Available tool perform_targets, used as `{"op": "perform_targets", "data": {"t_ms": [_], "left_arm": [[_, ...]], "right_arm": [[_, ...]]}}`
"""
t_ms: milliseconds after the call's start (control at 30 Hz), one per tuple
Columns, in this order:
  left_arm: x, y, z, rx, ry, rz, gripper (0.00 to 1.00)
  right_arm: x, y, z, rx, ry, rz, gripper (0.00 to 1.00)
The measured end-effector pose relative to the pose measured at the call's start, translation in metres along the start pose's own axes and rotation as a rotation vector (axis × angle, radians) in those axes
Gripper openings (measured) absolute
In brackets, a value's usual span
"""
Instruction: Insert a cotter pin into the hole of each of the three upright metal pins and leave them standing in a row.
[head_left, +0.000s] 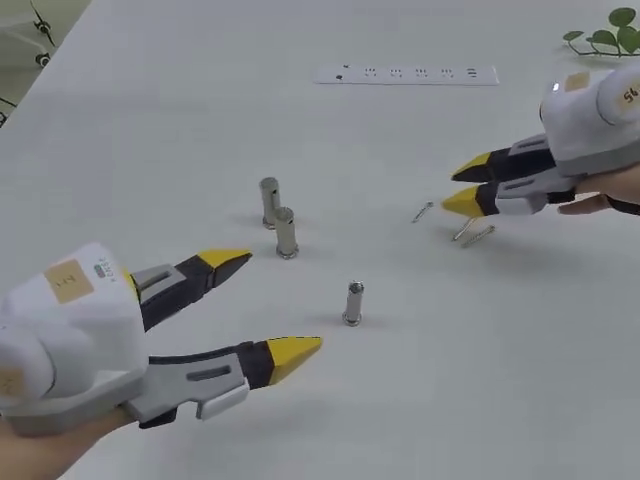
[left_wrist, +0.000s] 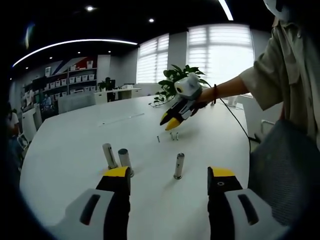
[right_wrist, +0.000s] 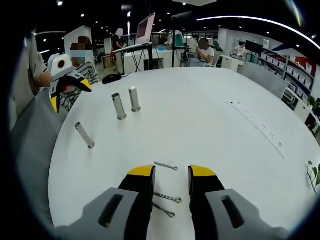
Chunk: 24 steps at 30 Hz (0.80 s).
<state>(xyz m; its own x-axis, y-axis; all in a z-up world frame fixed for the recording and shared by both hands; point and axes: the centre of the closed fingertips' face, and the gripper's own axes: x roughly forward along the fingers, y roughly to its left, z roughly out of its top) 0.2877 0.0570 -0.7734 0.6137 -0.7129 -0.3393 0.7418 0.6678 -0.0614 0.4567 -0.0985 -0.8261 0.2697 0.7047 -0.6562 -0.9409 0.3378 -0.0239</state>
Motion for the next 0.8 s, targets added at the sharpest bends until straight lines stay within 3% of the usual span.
{"op": "perform_targets", "data": {"t_ms": [800], "left_arm": [[-0.002,0.013,0.002,0.0,-0.008,0.023,0.55]], "right_arm": [[0.025,0.004,-0.008,-0.218,0.122,0.162,0.19]]}}
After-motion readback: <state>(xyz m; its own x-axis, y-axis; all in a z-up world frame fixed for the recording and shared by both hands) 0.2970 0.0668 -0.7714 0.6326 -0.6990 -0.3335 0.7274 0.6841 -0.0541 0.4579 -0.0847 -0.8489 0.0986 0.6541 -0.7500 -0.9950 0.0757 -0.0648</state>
